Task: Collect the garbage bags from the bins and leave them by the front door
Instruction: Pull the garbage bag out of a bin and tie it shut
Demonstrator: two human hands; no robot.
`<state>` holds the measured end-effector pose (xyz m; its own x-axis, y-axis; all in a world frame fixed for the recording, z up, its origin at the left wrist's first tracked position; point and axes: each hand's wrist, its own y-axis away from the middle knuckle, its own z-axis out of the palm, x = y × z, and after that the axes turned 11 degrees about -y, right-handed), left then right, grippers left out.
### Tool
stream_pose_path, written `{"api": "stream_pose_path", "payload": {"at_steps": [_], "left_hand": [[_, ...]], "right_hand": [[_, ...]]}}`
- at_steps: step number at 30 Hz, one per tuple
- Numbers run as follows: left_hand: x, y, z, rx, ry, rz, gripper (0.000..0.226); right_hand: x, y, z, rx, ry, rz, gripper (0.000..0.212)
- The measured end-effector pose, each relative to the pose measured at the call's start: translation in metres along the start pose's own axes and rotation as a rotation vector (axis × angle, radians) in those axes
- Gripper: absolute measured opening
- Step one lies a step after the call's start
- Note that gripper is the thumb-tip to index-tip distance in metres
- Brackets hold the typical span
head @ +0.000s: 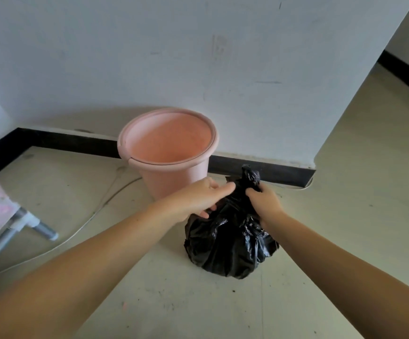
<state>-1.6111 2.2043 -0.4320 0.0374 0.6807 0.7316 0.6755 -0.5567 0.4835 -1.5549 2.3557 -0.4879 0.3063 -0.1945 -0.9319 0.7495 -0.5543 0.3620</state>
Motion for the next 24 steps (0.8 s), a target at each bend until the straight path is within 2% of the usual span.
{"api": "stream_pose_path", "payload": {"at_steps": [2,5,7,10,13,16,20,22,24], "left_hand": [[-0.003,-0.001,0.011,-0.043,-0.037,-0.023,0.032],[-0.004,-0.003,0.017,0.015,0.148,-0.098,0.013],[-0.003,-0.006,0.005,0.155,0.221,-0.040,0.023],[-0.001,-0.004,-0.023,0.310,0.053,0.168,0.035],[0.006,0.003,-0.048,0.362,-0.002,0.278,0.034],[0.010,0.007,-0.069,0.574,0.123,0.325,0.030],[0.009,0.013,-0.092,0.877,0.302,0.354,0.021],[0.009,0.014,-0.095,0.973,0.267,0.342,0.013],[0.009,0.012,-0.094,0.975,0.311,0.338,0.007]], "right_hand": [[-0.007,0.003,0.003,-0.043,0.062,-0.022,0.009],[-0.015,0.009,0.004,-0.068,0.232,-0.060,0.037],[-0.023,0.011,-0.001,-0.047,0.474,-0.197,0.048],[-0.033,0.008,-0.013,0.014,0.736,-0.476,0.035],[-0.036,0.008,-0.013,-0.011,0.759,-0.566,0.023],[-0.045,0.010,-0.010,-0.062,0.629,-0.570,0.013],[-0.082,0.026,-0.007,-0.187,-0.003,-0.474,0.012],[-0.101,0.038,-0.006,-0.297,-0.227,-0.451,0.012],[-0.115,0.049,-0.005,-0.401,-0.362,-0.510,0.018]]}}
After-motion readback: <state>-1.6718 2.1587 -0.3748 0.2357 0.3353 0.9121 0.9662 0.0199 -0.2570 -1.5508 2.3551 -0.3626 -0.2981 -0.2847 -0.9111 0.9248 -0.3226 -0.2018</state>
